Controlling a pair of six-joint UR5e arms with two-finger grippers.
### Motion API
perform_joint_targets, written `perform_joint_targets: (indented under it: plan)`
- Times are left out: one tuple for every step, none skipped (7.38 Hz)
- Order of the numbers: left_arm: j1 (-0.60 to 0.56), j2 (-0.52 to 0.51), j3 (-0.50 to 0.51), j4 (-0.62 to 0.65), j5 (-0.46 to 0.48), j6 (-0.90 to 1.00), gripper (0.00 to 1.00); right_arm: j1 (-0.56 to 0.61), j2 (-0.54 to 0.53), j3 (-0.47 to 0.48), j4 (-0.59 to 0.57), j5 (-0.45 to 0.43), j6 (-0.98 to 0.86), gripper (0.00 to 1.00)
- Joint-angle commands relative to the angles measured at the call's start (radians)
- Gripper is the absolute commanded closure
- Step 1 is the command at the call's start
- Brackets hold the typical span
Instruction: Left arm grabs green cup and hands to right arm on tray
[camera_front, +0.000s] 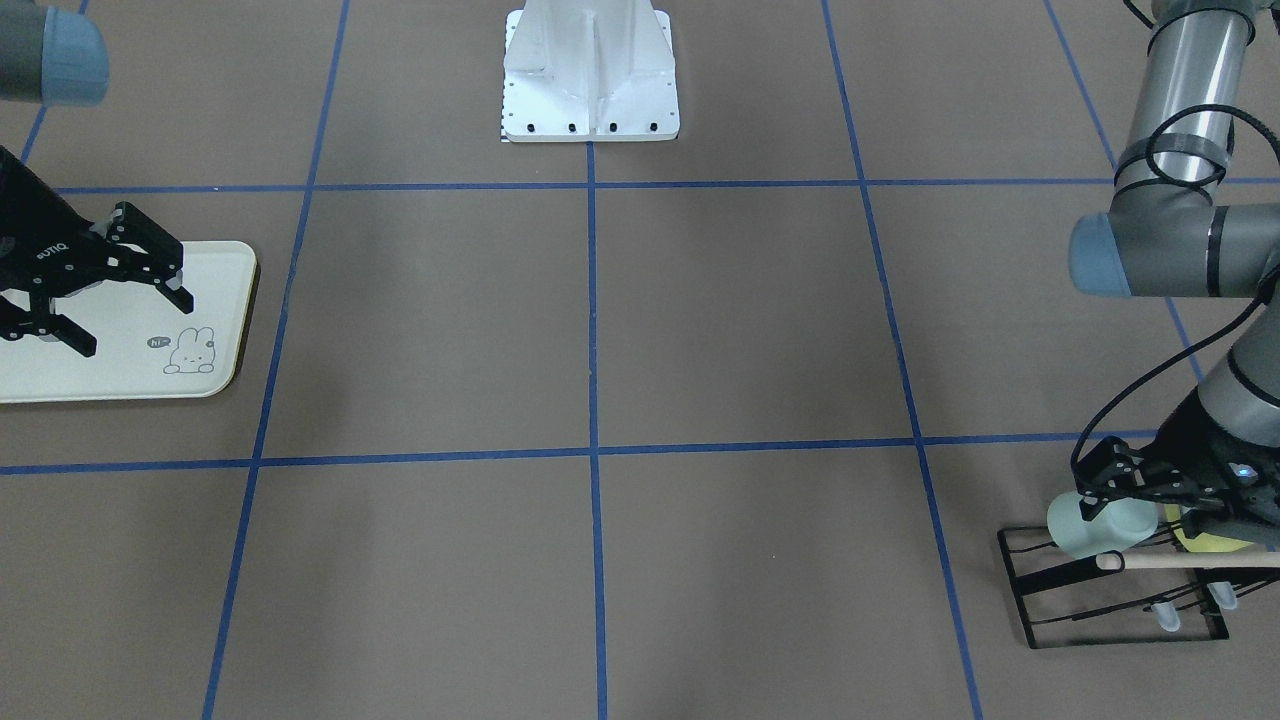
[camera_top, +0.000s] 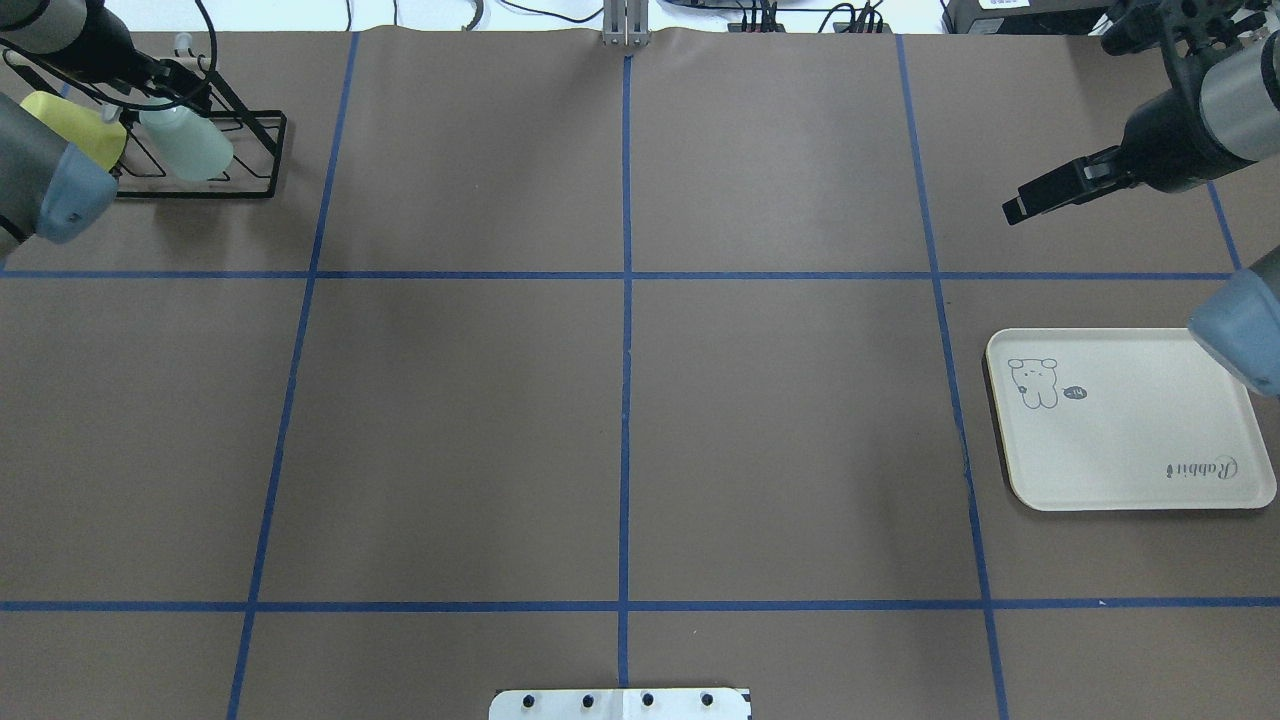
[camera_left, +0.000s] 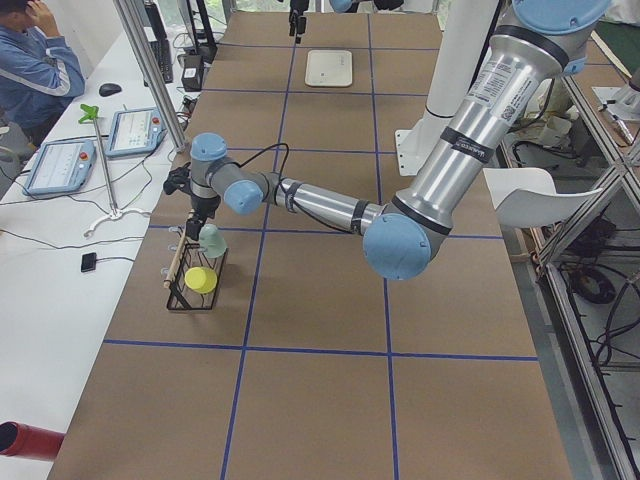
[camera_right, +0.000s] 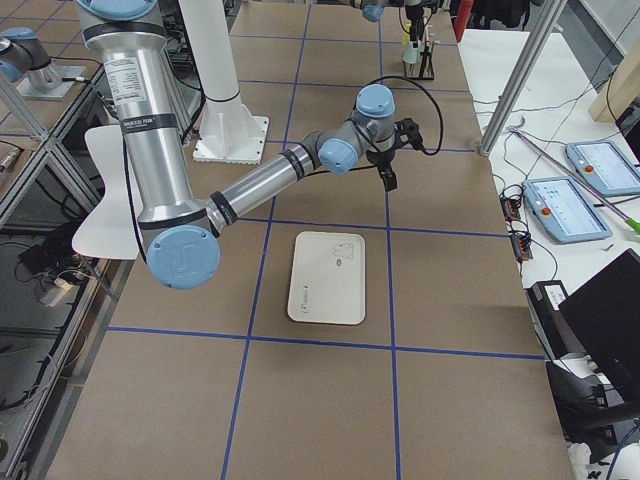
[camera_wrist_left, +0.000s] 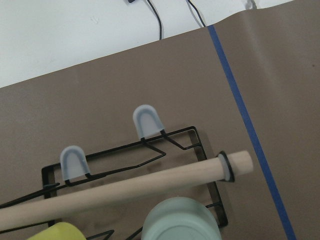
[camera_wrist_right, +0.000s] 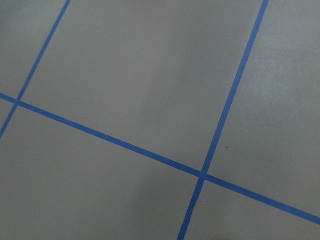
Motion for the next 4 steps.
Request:
perform_joint_targets:
  plan:
    - [0.012, -0.006, 0.017, -0.009, 0.001, 0.000, 0.00, -0.006, 0.009, 0.002, 0.000, -0.007, 0.021, 0.00]
    - [0.012, 0.000, 0.017, -0.009, 0.003, 0.003, 0.00, -0.007, 0.009, -0.001, 0.000, -0.008, 0.021, 0.00]
    - [0.012, 0.006, 0.015, -0.009, 0.001, 0.004, 0.00, -0.006, 0.009, -0.001, 0.000, -0.008, 0.021, 0.00]
    - [0.014, 0.006, 0.017, -0.008, 0.001, 0.004, 0.00, -0.007, 0.010, -0.001, 0.000, -0.008, 0.021, 0.00]
